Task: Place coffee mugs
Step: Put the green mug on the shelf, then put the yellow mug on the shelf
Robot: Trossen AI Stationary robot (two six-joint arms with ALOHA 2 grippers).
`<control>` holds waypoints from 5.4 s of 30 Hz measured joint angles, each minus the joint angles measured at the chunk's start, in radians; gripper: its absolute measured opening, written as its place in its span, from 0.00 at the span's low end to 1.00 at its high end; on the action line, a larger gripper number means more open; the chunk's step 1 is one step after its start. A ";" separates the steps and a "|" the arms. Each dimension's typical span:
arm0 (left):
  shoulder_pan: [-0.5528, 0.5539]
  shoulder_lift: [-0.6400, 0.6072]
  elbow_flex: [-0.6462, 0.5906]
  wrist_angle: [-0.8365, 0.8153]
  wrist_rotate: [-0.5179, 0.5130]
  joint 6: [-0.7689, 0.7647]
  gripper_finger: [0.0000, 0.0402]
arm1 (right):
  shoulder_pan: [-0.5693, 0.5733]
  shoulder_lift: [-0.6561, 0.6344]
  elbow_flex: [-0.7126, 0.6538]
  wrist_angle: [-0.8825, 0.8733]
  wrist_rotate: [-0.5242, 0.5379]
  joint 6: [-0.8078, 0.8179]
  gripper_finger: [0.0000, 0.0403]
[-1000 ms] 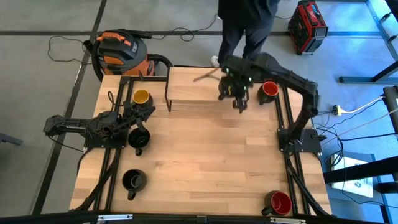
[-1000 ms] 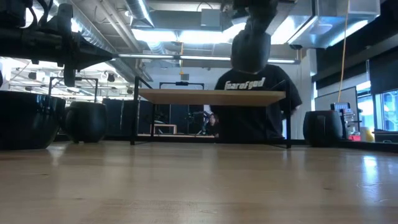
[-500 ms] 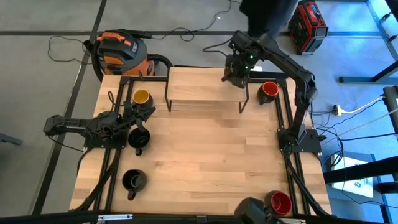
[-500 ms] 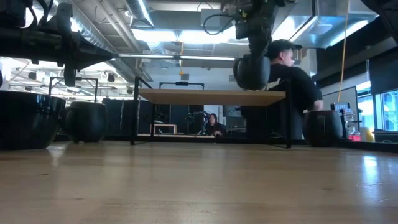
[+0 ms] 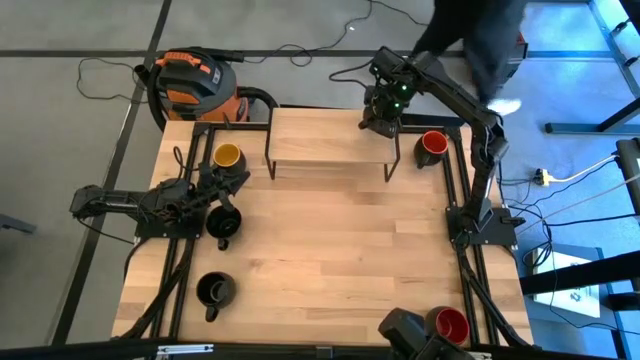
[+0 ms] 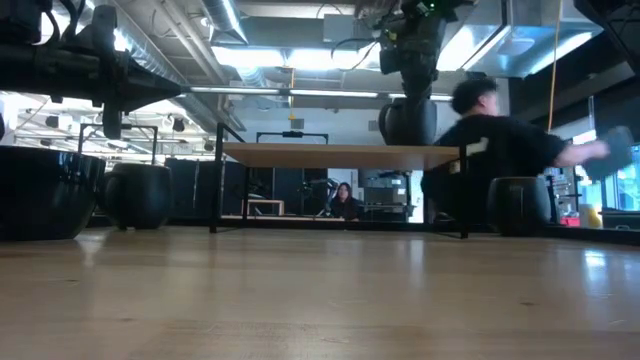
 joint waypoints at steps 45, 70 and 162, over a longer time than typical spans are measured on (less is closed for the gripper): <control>0.000 0.000 0.000 0.000 -0.003 0.000 0.02 | -0.009 -0.005 0.000 0.032 0.155 0.064 0.27; 0.000 0.000 0.000 0.000 -0.003 0.000 0.02 | 0.068 -0.005 0.238 0.048 0.235 0.105 0.53; 0.000 0.000 0.000 0.014 -0.003 -0.007 0.02 | 0.341 -0.067 0.177 -0.028 0.428 0.420 0.53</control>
